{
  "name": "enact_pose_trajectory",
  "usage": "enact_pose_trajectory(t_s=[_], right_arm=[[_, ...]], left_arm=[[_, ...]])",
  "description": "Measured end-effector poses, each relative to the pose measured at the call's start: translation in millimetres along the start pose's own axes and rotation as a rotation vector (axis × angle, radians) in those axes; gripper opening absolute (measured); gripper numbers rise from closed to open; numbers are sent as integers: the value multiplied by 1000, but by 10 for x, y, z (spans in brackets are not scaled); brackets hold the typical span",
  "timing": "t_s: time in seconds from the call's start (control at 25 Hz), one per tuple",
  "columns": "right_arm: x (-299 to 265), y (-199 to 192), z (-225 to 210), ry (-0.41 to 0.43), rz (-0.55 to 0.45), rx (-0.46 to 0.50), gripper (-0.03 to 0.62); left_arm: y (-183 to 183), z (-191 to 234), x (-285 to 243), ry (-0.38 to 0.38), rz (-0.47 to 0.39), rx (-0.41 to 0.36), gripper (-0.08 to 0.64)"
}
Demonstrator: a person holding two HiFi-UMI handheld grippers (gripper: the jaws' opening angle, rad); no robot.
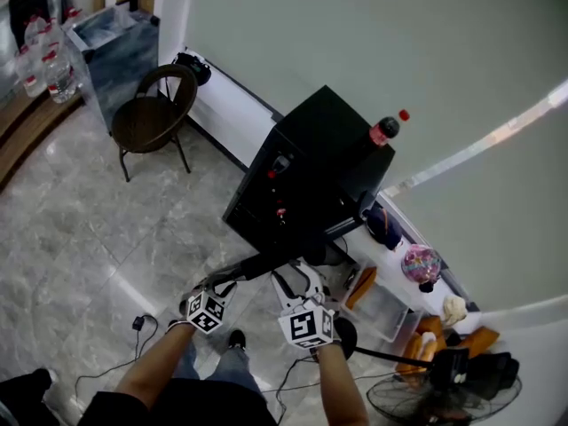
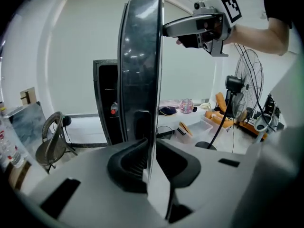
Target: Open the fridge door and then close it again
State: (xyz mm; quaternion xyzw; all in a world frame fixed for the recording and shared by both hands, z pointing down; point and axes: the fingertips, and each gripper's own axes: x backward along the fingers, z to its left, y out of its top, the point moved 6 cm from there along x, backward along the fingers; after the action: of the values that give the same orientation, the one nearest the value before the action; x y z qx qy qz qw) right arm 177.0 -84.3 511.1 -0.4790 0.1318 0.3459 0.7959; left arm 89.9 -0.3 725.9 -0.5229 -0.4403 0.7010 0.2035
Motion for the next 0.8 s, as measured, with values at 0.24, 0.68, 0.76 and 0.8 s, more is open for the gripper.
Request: enact_pose_trajectory(t_s=[0.24, 0.68, 0.76, 0.8], right_arm=[[118, -96, -22, 114, -47, 48, 201], [465, -342, 18, 218, -143, 94, 193], [528, -401, 24, 228, -154, 101, 192], [556, -437, 27, 236, -157, 107, 192]], left_arm=[[-29, -267, -8, 75, 10, 45, 49], [-34, -866, -60, 207, 23, 124, 49], [-24, -972, -74, 226, 32, 135, 48], [-19, -1025, -85, 236, 37, 142, 49]])
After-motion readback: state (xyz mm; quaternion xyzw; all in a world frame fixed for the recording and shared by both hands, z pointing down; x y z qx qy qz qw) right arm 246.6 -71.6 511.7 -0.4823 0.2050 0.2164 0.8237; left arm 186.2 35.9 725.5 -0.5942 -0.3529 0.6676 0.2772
